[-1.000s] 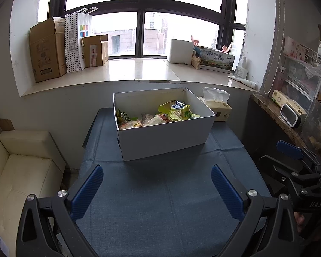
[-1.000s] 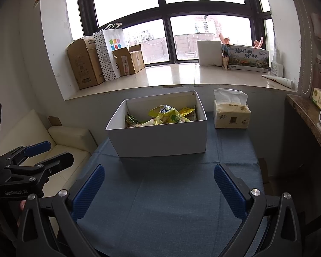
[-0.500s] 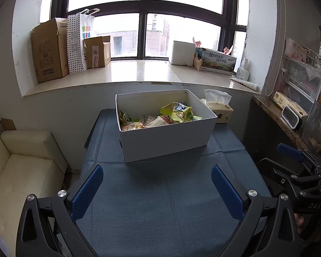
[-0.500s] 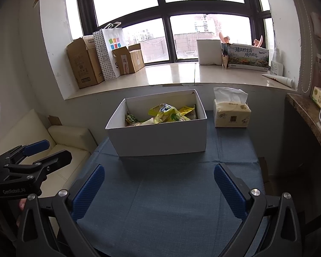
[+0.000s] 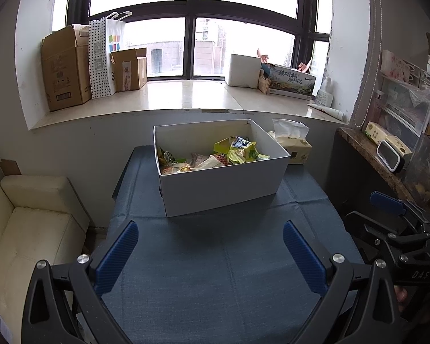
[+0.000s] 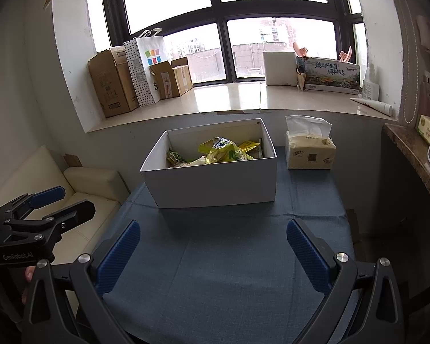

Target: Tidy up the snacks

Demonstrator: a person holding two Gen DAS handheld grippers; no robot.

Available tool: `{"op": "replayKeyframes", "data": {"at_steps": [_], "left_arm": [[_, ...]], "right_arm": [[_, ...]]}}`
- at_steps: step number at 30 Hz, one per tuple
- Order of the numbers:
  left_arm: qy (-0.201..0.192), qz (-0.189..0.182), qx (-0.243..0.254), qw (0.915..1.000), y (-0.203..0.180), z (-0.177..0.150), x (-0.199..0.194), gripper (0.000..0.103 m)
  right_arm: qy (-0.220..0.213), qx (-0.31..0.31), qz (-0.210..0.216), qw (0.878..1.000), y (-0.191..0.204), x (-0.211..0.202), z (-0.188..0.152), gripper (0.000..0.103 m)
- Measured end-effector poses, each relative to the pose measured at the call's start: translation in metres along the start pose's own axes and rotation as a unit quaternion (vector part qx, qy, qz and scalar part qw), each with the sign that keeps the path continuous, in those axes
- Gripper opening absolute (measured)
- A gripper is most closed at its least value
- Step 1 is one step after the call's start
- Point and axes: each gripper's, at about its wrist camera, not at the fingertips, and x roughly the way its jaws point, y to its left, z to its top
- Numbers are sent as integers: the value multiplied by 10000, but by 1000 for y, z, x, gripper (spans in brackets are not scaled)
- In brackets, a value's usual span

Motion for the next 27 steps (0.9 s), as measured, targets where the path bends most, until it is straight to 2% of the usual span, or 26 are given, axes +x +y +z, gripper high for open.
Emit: {"op": "replayKeyframes", "data": {"at_steps": [27], "left_arm": [[-1,-17,60,10000,-4,-2,2,103]], "right_arm": [[-12,-96,3,10000,3,0,1,103]]}}
